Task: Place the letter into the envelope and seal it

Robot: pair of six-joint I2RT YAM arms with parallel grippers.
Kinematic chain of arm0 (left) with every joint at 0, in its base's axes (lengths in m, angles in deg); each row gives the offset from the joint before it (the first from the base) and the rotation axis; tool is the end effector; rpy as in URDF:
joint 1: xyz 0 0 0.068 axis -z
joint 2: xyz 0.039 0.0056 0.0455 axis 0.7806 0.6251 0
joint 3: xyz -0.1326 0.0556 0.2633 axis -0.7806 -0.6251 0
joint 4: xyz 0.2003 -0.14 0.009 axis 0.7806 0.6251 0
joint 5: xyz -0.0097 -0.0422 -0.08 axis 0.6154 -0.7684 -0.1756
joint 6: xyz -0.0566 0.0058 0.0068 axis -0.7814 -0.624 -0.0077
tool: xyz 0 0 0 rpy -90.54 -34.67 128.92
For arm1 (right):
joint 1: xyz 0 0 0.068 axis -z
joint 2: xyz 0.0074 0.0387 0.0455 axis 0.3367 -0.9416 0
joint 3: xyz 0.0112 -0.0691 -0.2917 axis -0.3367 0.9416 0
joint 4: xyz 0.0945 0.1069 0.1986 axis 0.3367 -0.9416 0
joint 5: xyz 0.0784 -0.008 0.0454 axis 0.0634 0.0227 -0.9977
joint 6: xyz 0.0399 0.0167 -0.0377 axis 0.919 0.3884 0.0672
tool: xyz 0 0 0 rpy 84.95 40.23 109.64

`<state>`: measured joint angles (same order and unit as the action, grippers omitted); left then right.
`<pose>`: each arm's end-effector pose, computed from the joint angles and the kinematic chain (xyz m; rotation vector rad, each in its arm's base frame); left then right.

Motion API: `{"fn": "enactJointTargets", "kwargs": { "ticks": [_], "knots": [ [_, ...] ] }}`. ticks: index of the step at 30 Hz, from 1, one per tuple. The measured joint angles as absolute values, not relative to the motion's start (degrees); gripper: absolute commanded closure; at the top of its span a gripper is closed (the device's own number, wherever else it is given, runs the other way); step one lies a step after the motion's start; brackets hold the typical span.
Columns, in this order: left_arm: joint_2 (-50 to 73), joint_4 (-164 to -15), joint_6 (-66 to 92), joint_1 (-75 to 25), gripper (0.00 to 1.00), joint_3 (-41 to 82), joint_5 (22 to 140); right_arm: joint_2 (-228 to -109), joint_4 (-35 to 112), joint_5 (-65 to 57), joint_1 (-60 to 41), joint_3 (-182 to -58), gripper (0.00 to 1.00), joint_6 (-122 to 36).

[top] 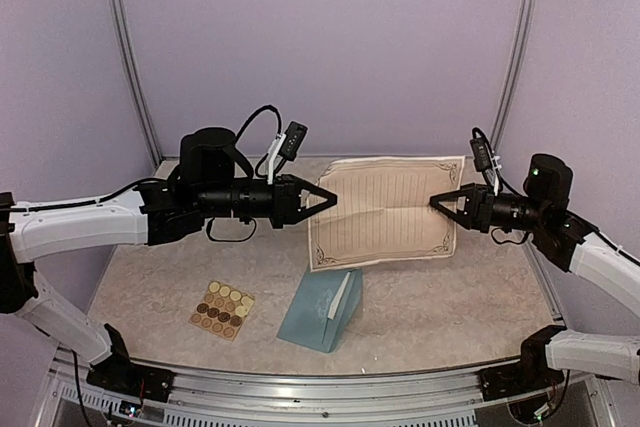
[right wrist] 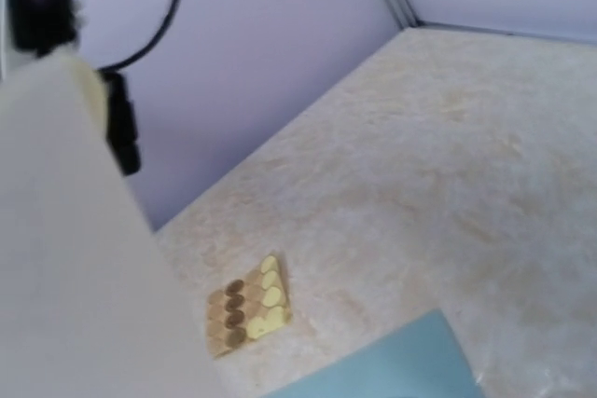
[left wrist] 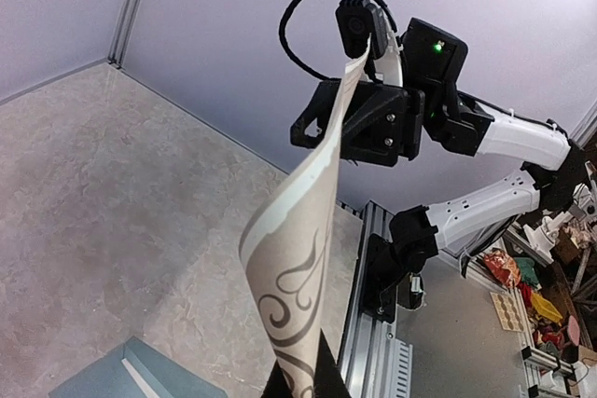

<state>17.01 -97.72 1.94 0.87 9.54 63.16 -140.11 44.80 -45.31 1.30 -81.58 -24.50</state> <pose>0.1812 -0.2627 0.3618 0.8435 1.7343 -1.3191 0.1581 0.0846 0.3252 -0.5532 1.7800 1.2753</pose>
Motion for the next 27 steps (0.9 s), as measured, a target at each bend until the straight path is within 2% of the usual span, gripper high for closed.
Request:
{"fn": "enactJointTargets", "kwargs": {
  "ticks": [1,2,3,5,7,12,19,27],
  "knots": [
    [17.0,-97.7,1.9,0.9,1.00,9.5,63.1,-140.1,45.9,-46.2,1.3,-81.3,0.97,-23.9],
    [17.0,-97.7,1.8,0.9,0.97,9.5,63.0,-140.1,46.8,-46.7,1.3,-81.0,1.00,-23.3],
    [17.1,-97.7,1.7,0.9,0.91,9.5,63.0,-140.1,47.6,-47.2,1.3,-80.7,1.00,-23.0],
    [17.1,-97.7,1.5,0.9,0.68,9.5,63.2,-140.1,48.6,-47.7,1.3,-80.3,1.00,-22.0],
    [17.1,-97.8,1.4,0.9,0.56,9.4,63.9,-140.1,48.7,-47.1,1.3,-80.3,1.00,-21.8],
    [16.3,-98.8,-1.1,-0.6,0.50,5.9,67.7,-140.1,46.6,-40.5,1.3,-80.3,1.00,-21.9],
    [11.1,-99.5,-8.0,-10.8,0.44,-3.6,73.6,-140.7,45.0,-37.3,0.1,-80.6,1.00,-22.2],
    [7.0,-99.9,-14.1,-18.0,0.41,-8.9,77.4,-146.2,41.6,-37.2,-10.4,-88.2,1.00,-24.8]
  ]
}}
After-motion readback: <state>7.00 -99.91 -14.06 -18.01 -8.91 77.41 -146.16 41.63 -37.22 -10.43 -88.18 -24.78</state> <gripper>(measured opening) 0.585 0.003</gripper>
